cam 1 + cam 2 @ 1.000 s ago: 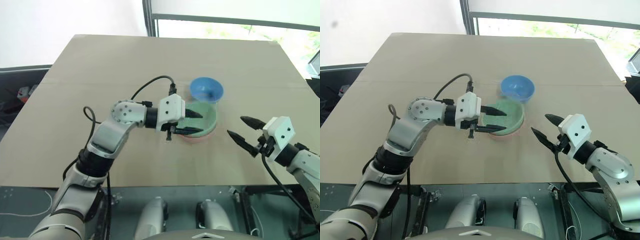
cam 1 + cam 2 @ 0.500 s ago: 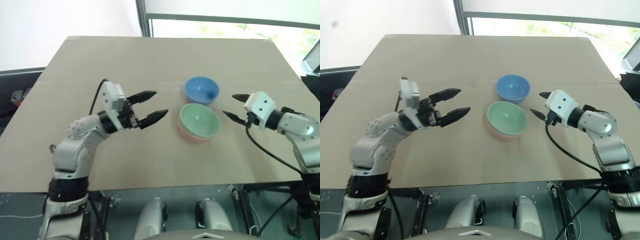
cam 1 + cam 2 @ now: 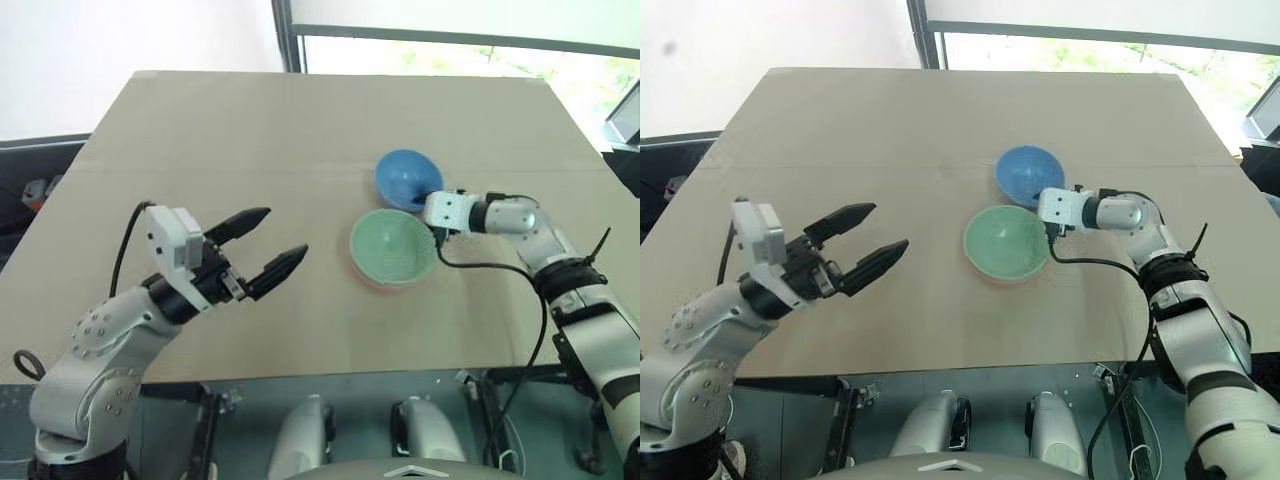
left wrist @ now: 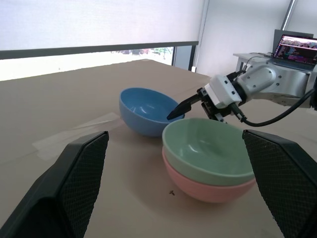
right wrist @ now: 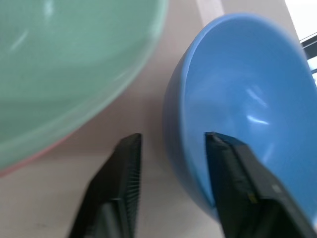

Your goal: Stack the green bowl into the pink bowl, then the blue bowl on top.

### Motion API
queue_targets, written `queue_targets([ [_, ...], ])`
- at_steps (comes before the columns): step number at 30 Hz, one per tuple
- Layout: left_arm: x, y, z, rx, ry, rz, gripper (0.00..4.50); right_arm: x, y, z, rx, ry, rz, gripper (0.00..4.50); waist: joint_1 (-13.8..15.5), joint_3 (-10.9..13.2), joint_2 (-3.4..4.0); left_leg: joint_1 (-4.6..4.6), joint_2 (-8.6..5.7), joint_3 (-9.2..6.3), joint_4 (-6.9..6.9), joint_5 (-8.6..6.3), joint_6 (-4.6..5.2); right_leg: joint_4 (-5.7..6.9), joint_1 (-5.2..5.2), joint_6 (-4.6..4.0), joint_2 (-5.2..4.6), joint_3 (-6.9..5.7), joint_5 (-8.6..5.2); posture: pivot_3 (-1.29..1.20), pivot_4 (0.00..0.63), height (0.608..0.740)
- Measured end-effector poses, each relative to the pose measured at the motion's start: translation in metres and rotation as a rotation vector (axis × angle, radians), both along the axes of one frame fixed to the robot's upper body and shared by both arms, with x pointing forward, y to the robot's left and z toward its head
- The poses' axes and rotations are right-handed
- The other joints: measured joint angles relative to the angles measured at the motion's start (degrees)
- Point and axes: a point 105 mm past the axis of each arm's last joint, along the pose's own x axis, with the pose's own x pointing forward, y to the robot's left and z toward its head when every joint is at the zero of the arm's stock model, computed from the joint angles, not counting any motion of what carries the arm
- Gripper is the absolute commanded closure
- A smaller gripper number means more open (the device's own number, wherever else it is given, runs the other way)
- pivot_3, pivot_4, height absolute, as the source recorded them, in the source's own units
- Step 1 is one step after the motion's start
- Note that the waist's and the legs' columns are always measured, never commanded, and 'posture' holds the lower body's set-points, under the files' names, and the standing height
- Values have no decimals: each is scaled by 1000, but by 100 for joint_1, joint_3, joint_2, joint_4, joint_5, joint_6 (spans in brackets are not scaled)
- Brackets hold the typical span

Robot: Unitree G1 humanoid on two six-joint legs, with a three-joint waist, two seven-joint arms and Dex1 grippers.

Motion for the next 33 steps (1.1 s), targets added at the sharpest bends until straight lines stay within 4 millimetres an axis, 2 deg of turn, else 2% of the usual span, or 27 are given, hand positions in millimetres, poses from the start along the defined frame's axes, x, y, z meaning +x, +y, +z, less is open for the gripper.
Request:
queue_targets([
  [1, 0, 1, 0, -2, 2, 12, 0, 1, 0, -1, -6, -2, 1, 3849, 3, 0, 0, 0, 0, 0, 0, 1, -1, 0, 0, 0, 0, 0, 0, 0, 150, 740],
  [2, 0, 3, 0, -3, 3, 28, 0, 1, 1, -2, -9, -7, 5, 4401, 8, 0, 1, 0, 0, -2, 0, 2, -3, 1, 0, 0, 1, -1, 0, 0, 150, 740],
  [8, 5, 3, 3, 7, -24, 52, 0, 2, -3, 3, -17, -46, 11, 4401, 19, 2, 3, 2, -2, -3, 0, 2, -4, 3, 2, 0, 1, -2, 0, 0, 150, 740],
  [10, 9, 1, 3, 15, -33, 50, 0, 2, -7, 16, 9, -74, 12, 4401, 15, 3, 5, 2, -2, -1, -2, 2, -4, 3, 2, 0, 1, -2, 0, 0, 150, 740],
  [13, 20, 3, -2, 24, -27, 65, 0, -6, -13, 52, 124, -114, 35, 4401, 23, 4, 7, 0, 1, -6, -9, 2, -4, 8, 3, 0, 2, -6, 0, 0, 150, 740],
  [15, 30, 2, -3, 24, -27, 59, 0, -28, -15, 76, 235, -91, 68, 4401, 79, 5, 10, -8, 4, -16, -11, 2, -4, 10, 3, 0, 0, -18, 0, 0, 150, 740],
  [17, 39, 1, -6, 23, -24, 58, 0, -60, -9, 93, 289, -37, 142, 4401, 122, 5, 14, -11, 3, -15, -16, 1, -3, 7, 2, 1, -3, -18, 0, 0, 150, 740],
  [20, 47, -3, -9, 16, -20, 33, 0, -103, 2, 102, 316, 64, 209, 4401, 141, 4, 12, -9, 3, -8, -14, -1, 0, 6, 3, 1, -6, -15, 1, 0, 150, 740],
  [21, 49, -3, -9, 14, -20, 30, 0, -110, 7, 102, 323, 86, 223, 4401, 140, 4, 11, -6, 3, -8, -13, -1, 0, 4, 3, 1, -6, -15, 1, 0, 150, 740],
  [22, 52, -5, -10, 15, -20, 18, 0, -128, 13, 97, 333, 143, 233, 4401, 153, 3, 9, -3, 2, -7, -9, -1, 0, 1, 3, 0, -7, -14, 0, 0, 150, 740],
  [23, 54, -5, -10, 14, -18, 19, 0, -135, 17, 92, 336, 175, 236, 3937, 161, 1, 7, 1, 2, -6, -5, -1, 1, 3, 3, 0, -7, -11, 0, 0, 150, 740],
  [25, 57, -5, -10, 11, -20, 11, 0, -139, 18, 86, 340, 205, 214, 3618, 164, 0, 6, 4, 1, -5, -2, -2, 2, 7, 6, -1, -7, -9, 1, 0, 150, 740],
  [26, 58, -6, -9, 10, -22, 6, 0, -140, 18, 81, 341, 225, 202, 3270, 165, -2, 2, 6, 1, -6, 0, -2, 2, 9, 7, -1, -7, -9, 1, 0, 150, 740],
  [27, 60, -8, -9, 11, -23, -9, 0, -140, 19, 72, 335, 256, 175, 2586, 165, -2, 2, 6, -1, -5, 3, -2, 3, 11, 8, -2, -7, -7, 2, 0, 150, 740],
  [28, 60, -9, -9, 12, -22, -15, 0, -140, 20, 70, 331, 265, 170, 2586, 164, -2, 2, 6, -1, -6, 3, -2, 3, 11, 8, -2, -7, -6, 2, 0, 150, 740],
  [31, 60, -11, -10, 15, -19, -33, 0, -136, 17, 64, 319, 256, 121, 1442, 168, -2, 2, 1, -2, -6, 3, -2, 4, 8, 2, -2, -5, -5, 1, 0, 150, 740],
  [33, 58, -11, -11, 21, -15, -42, 0, -133, 10, 70, 358, 237, 76, 1442, 175, -2, 2, -8, -1, -9, -1, -2, 4, 8, -1, -1, -4, -8, 1, 0, 150, 740],
])
